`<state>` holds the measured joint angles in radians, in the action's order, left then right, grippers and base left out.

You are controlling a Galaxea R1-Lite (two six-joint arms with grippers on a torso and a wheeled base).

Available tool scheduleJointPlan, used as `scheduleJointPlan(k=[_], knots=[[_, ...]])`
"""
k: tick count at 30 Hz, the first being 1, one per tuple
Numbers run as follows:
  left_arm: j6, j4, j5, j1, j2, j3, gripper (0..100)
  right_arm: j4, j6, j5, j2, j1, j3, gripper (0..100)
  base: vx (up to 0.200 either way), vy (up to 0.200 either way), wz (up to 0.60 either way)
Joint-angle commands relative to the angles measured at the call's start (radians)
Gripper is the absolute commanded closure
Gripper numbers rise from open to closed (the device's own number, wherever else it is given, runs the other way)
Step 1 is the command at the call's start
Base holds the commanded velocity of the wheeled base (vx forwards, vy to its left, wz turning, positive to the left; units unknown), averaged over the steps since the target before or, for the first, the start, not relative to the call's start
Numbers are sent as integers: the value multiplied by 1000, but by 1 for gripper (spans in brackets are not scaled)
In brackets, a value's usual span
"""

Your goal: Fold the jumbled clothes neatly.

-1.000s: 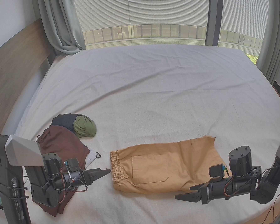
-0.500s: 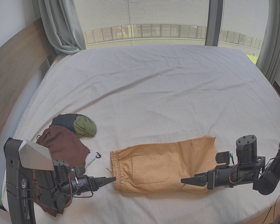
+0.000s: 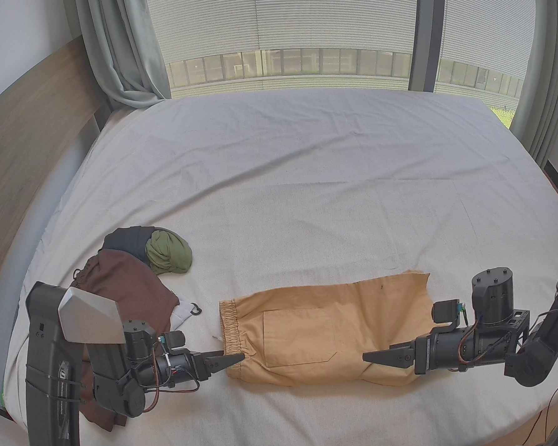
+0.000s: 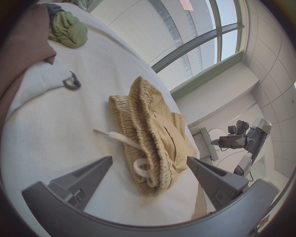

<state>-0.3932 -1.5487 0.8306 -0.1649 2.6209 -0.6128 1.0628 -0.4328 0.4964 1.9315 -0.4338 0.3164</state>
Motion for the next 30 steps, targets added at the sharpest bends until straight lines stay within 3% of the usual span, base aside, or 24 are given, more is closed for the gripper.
scheduleJointPlan(k=[1,30], knots=[[-6,1,-1,-21,22,-33,0,0,0,1,3,-3,1,0,0,0,0],[-29,1,1,-45,28,-50,0,0,-3,-1,0,6,0,0,0,0,0]])
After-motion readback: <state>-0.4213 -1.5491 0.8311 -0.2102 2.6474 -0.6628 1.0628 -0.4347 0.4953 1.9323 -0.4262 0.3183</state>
